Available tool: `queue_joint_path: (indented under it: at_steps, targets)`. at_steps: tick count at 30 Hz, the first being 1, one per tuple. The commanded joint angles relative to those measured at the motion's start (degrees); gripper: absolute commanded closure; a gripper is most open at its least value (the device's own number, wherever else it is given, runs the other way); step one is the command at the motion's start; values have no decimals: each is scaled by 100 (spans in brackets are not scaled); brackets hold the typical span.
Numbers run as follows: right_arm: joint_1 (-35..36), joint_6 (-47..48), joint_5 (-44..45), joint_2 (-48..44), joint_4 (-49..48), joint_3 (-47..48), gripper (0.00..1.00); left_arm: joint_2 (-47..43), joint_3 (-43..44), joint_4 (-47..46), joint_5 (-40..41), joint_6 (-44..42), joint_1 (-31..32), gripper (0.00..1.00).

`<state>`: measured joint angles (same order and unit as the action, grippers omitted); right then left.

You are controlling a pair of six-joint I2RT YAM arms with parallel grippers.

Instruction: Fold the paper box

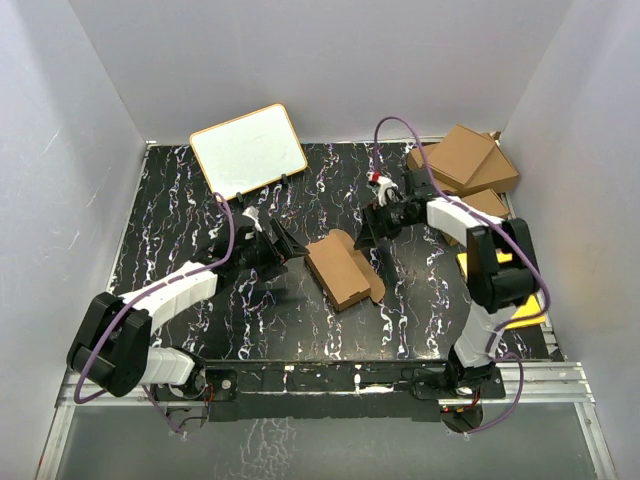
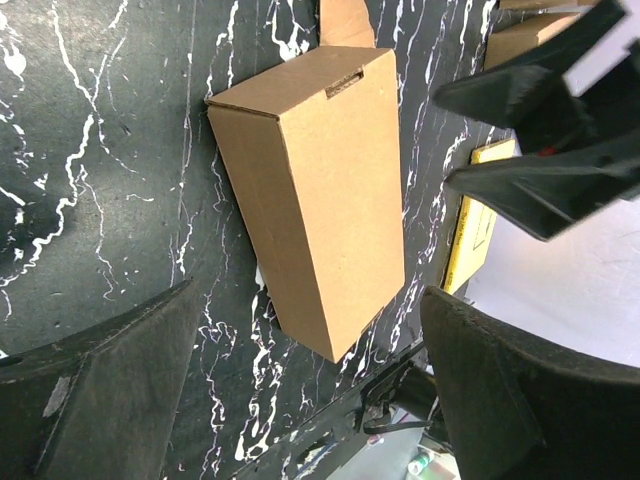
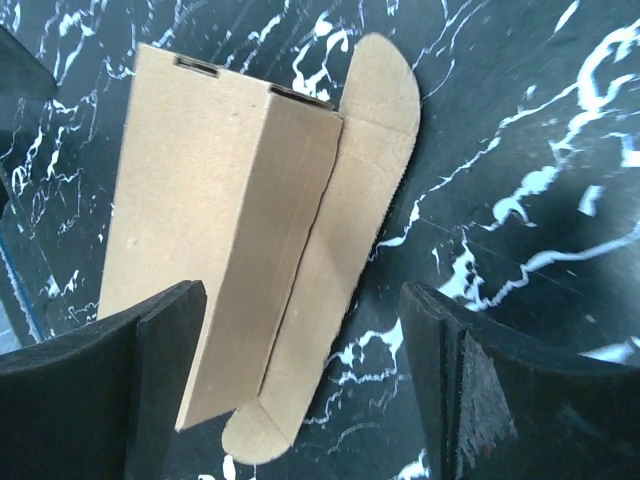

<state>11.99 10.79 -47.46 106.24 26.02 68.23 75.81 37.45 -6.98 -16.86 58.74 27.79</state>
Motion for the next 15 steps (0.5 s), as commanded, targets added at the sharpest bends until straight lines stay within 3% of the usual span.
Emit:
queue_joint_path:
  at_steps: [1,4,7,11,15]
  targets:
    - [-86,496,14,-1081,-437,-319,24,9,254,10,62,-34,159,12]
    - [-83,273,-186,-1261,-818,-740,57,224,429,-55,140,-38,353,13]
    - [-83,228,-326,-1078,-787,-813,81,643,655,-29,259,-75,509,15]
    - [17,218,-472,-760,-730,-838,89,1094,987,125,361,-77,618,22]
    - [170,219,-686,-496,-736,-911,91,1546,1307,252,329,-180,702,28]
